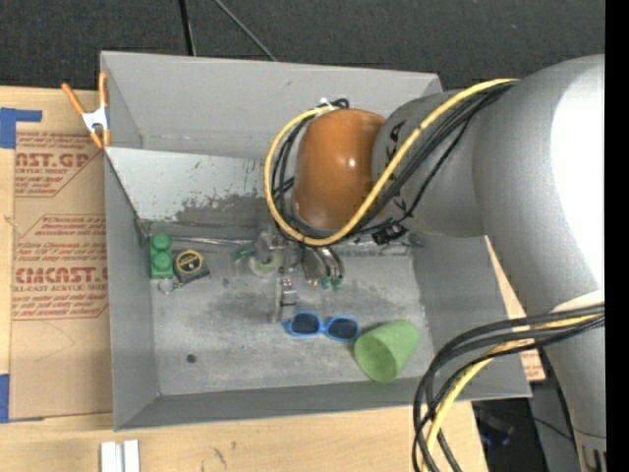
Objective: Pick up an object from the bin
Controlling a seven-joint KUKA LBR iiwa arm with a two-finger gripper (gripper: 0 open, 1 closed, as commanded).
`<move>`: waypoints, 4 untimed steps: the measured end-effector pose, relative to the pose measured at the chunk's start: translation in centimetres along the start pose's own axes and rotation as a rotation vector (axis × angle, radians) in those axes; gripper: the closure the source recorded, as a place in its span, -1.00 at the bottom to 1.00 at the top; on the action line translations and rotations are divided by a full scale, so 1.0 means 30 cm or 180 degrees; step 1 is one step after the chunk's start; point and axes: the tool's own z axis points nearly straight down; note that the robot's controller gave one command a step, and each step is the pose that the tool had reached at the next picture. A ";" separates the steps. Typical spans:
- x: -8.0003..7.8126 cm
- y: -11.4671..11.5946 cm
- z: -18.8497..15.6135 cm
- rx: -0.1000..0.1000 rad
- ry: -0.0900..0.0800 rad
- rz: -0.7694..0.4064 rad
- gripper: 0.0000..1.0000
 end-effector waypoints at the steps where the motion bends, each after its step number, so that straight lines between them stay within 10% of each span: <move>1: 0.234 -0.133 -0.039 -0.0005 0.0029 -0.0022 -1.00; 2: 0.223 -0.124 -0.039 -0.0013 0.0011 -0.0031 1.00; 3: 0.337 -0.048 -0.340 -0.0013 -0.0010 -0.0133 1.00; 4: 0.302 -0.038 -0.601 -0.0011 -0.0026 -0.0225 1.00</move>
Offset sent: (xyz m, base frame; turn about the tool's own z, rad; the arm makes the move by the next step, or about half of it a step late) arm -0.0646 -0.0417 0.0121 -0.0099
